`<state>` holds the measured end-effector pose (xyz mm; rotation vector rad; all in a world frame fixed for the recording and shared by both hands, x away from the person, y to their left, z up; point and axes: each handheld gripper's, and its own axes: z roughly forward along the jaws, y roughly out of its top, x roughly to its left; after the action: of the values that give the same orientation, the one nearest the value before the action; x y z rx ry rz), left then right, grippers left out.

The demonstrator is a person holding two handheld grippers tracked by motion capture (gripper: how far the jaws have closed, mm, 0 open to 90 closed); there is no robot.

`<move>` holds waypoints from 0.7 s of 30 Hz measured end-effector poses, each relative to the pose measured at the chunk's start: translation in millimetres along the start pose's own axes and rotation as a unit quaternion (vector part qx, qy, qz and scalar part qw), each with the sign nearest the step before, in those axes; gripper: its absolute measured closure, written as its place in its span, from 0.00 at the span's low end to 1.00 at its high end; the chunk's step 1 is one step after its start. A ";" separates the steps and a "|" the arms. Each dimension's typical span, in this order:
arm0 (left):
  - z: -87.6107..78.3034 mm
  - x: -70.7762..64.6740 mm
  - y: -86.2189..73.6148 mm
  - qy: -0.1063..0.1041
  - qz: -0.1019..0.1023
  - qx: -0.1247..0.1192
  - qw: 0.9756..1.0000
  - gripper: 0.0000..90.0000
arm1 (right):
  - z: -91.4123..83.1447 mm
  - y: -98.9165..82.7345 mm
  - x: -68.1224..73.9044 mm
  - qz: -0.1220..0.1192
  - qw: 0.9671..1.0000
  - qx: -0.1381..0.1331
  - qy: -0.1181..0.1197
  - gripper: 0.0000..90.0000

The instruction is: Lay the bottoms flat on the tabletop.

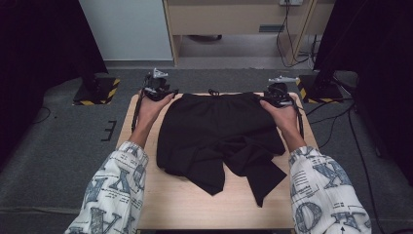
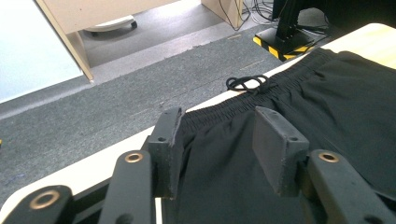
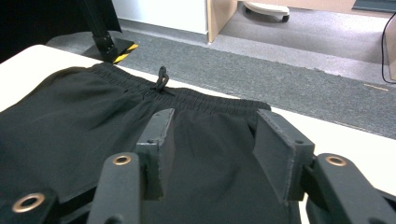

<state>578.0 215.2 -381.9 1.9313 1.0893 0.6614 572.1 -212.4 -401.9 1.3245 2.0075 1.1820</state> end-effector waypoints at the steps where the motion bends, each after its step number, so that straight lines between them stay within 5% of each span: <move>1: -2.4 -1.8 -2.4 -0.003 -0.001 -0.001 1.000 0.54 | -1.2 -1.3 0.7 0.001 1.000 0.002 0.002 0.51; 8: -19.8 -17.6 -21.2 -0.018 -0.005 -0.008 1.000 0.45 | -14.1 -17.2 17.7 -0.018 1.000 0.020 0.015 0.44; 21: -52.2 -66.2 -69.7 -0.049 0.038 0.007 0.998 0.34 | -34.7 -54.9 36.2 -0.027 0.999 0.024 0.019 0.38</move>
<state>475.2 199.2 -415.8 2.0032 0.9670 0.5942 502.8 -203.3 -427.3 1.2716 2.0967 1.1486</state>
